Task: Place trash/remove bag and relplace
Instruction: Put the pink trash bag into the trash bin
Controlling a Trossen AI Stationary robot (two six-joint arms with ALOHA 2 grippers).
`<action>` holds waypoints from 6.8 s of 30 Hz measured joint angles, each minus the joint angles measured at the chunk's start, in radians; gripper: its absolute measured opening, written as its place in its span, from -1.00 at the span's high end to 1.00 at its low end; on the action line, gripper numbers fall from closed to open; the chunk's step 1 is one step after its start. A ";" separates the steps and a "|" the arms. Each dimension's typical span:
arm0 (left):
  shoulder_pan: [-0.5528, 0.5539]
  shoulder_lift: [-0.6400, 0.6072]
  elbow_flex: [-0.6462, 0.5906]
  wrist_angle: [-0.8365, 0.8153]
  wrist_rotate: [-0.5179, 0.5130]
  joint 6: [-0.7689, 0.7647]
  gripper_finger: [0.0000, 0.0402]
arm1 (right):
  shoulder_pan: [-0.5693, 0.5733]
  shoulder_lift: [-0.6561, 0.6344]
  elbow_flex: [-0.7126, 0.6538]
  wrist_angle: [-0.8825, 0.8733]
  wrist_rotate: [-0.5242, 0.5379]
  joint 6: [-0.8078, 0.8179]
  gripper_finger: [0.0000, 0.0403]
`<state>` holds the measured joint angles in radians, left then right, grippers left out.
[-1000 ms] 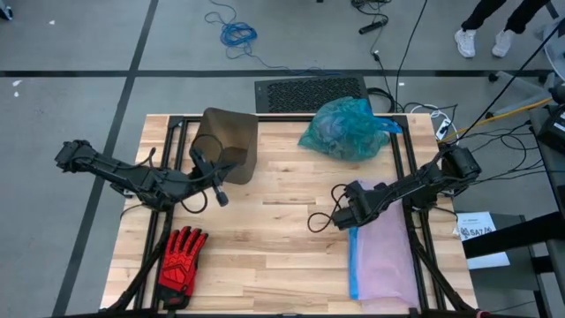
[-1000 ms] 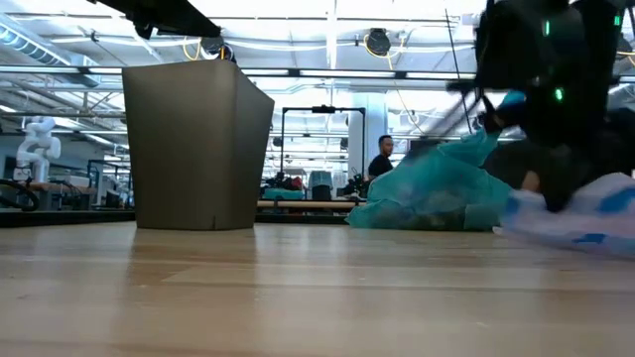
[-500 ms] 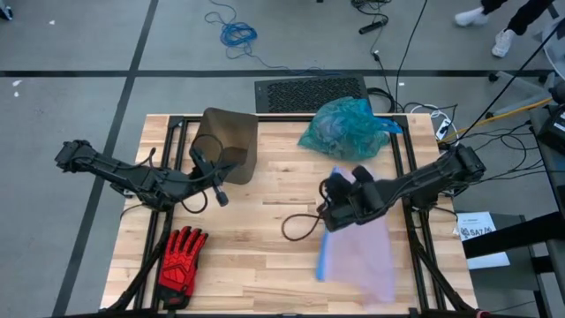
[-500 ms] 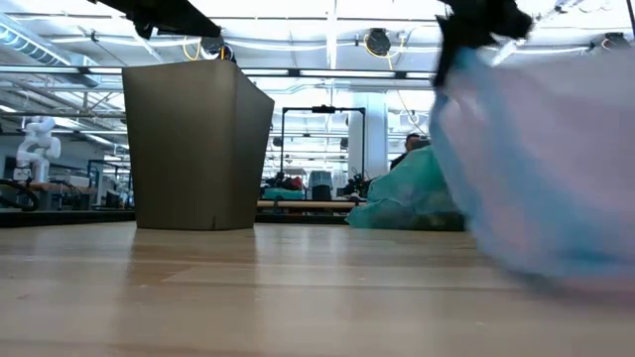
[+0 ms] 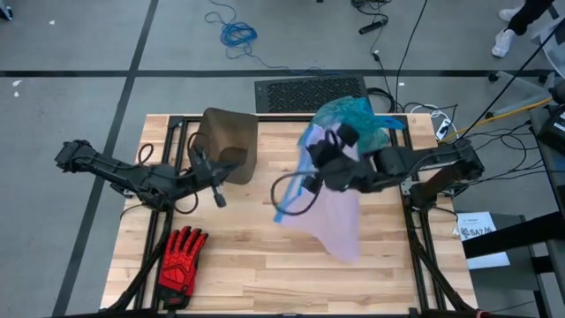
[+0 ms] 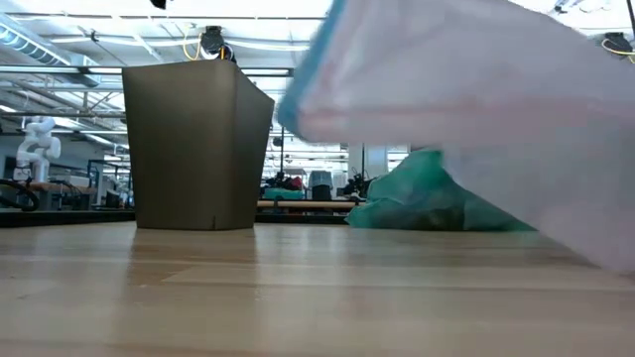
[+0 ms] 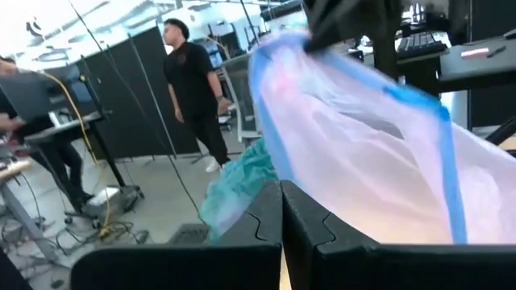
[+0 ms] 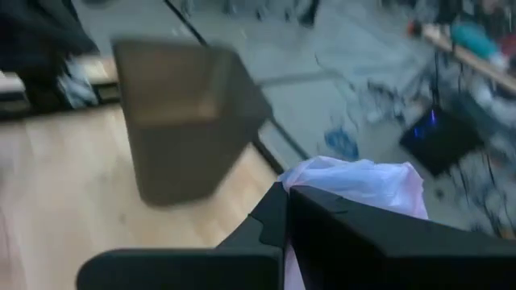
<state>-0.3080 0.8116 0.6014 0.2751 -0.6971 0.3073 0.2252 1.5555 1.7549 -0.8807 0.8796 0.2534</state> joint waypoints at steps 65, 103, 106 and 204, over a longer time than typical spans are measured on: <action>0.097 0.310 0.221 0.074 0.211 -0.224 -0.21 | 0.023 0.019 0.136 0.271 -0.248 -0.400 1.00; 0.124 0.166 0.573 -0.264 -0.004 0.152 0.99 | 0.025 0.074 0.135 0.383 0.044 -0.680 1.00; 0.153 0.184 0.687 -0.358 -0.009 0.203 0.99 | 0.009 0.071 0.135 0.444 0.044 -0.736 1.00; 0.122 0.117 0.952 -1.146 -0.311 -0.251 1.00 | -0.423 0.292 0.200 0.343 -1.222 -0.242 0.91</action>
<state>-0.1856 0.9287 1.5535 -0.8710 -1.0077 0.0563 -0.1976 1.8479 1.9545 -0.5379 -0.3420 0.0114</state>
